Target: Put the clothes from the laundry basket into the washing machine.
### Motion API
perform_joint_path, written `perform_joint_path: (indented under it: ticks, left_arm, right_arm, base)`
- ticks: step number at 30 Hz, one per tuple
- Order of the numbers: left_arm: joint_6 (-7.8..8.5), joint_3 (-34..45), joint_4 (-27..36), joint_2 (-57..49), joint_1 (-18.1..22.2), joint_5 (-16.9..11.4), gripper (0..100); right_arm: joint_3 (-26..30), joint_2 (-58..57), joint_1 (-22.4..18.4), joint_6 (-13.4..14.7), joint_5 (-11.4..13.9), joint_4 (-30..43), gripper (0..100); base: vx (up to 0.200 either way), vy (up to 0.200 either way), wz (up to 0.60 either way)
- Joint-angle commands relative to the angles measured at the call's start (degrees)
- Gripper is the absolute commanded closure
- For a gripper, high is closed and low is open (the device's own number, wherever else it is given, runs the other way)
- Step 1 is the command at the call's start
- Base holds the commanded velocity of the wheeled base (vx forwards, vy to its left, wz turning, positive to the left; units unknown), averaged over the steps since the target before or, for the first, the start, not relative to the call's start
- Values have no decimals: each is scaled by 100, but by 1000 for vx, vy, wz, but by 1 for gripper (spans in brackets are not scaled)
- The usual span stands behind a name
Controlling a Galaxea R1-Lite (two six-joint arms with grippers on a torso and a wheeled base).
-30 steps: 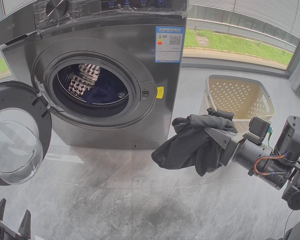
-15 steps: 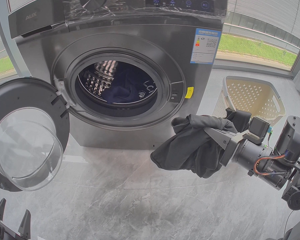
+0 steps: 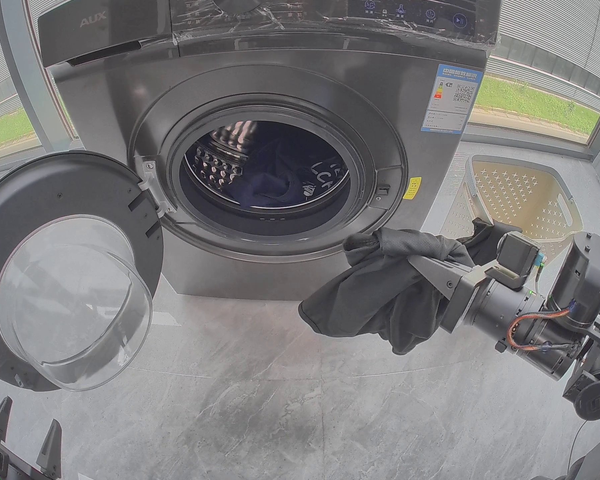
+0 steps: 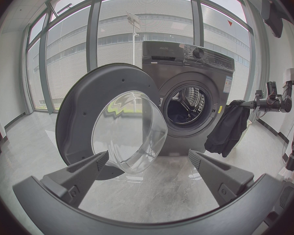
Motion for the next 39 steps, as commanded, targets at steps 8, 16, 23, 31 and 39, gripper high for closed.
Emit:
perform_joint_path:
  ticks: [8,16,23,31,39]
  left_arm:
    - [7,101,-1,-75,1,10,0]
    - [7,101,-1,-84,1,10,0]
    - [59,101,8,-84,9,19,0]
    - [174,101,16,-75,1,-34,0]
    - [-11,-1059,-520,303,-87,-614,0]
  right_arm:
    - [2,26,-15,8,8,-2,100]
    - [-6,96,-24,16,8,-2,100]
    - [-367,404,11,8,25,6,100]
    - [-1008,808,398,34,-36,-11,100]
    - [-1562,1239,539,34,-63,-494,100]
  base:
    - [0,0,0]
    - [0,125,0]
    - [0,114,0]
    - [0,0,0]
    - [0,0,0]
